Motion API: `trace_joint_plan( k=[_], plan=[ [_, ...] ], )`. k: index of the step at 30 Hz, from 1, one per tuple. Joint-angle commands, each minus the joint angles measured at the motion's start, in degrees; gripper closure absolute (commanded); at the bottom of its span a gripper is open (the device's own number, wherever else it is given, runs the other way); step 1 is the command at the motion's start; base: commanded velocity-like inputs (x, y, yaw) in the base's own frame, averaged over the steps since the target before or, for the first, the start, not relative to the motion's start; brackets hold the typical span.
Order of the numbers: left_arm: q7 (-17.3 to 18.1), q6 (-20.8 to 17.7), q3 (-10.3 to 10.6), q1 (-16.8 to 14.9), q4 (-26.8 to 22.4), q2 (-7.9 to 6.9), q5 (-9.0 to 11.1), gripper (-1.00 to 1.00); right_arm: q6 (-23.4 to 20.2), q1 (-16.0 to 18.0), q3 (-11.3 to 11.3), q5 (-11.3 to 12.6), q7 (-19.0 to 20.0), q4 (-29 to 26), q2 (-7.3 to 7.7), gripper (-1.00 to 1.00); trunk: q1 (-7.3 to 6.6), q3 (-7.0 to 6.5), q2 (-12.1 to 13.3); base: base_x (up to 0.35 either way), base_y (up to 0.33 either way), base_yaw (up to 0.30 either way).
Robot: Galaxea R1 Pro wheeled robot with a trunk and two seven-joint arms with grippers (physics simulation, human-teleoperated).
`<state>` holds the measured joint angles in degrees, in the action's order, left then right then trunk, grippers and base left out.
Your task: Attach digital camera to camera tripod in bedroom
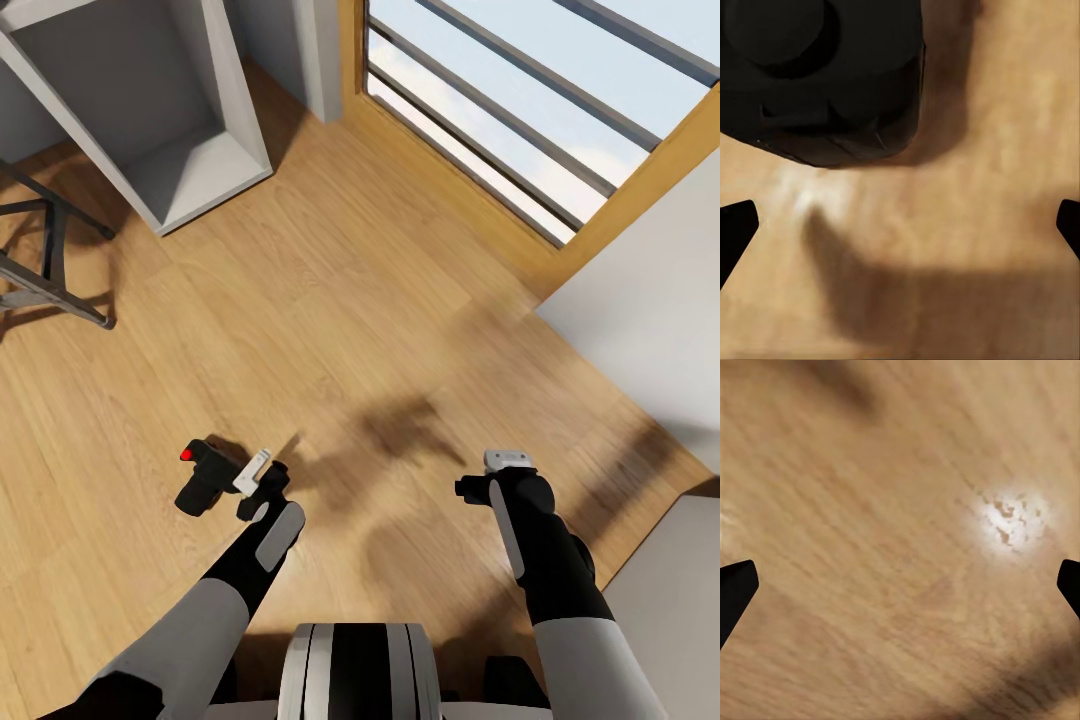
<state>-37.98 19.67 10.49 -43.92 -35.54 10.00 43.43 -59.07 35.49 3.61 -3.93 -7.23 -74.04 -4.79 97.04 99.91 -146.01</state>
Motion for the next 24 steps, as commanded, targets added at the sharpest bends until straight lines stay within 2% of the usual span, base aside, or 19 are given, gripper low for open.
trace_joint_plan(
  k=[1,7,12,24],
  plan=[
    [-0.4,0.3,0.1,0.0,0.0,0.00,0.4,-1.00,-0.3,0.0,0.1,-0.4,0.2,-0.1,-0.05,-1.00,-0.01,0.03,0.0,0.000,0.000,0.000],
    [-2.5,1.4,0.2,0.0,0.0,0.00,0.4,-1.00,-0.3,0.0,0.1,-0.4,0.2,-0.1,-0.05,-1.00,-0.01,0.03,0.0,0.000,0.000,0.000],
    [-2.9,2.8,0.2,0.0,0.0,0.00,0.0,-1.00,-0.3,0.0,0.1,-0.4,0.2,-0.1,-0.04,-1.00,-0.01,0.03,0.0,0.000,0.000,0.000],
    [-3.1,3.4,0.2,0.0,0.0,0.00,-0.8,-1.00,-0.3,0.0,0.1,-0.4,0.2,-0.1,-0.05,-1.00,-0.01,0.03,0.0,0.000,0.000,0.000]
  ],
)
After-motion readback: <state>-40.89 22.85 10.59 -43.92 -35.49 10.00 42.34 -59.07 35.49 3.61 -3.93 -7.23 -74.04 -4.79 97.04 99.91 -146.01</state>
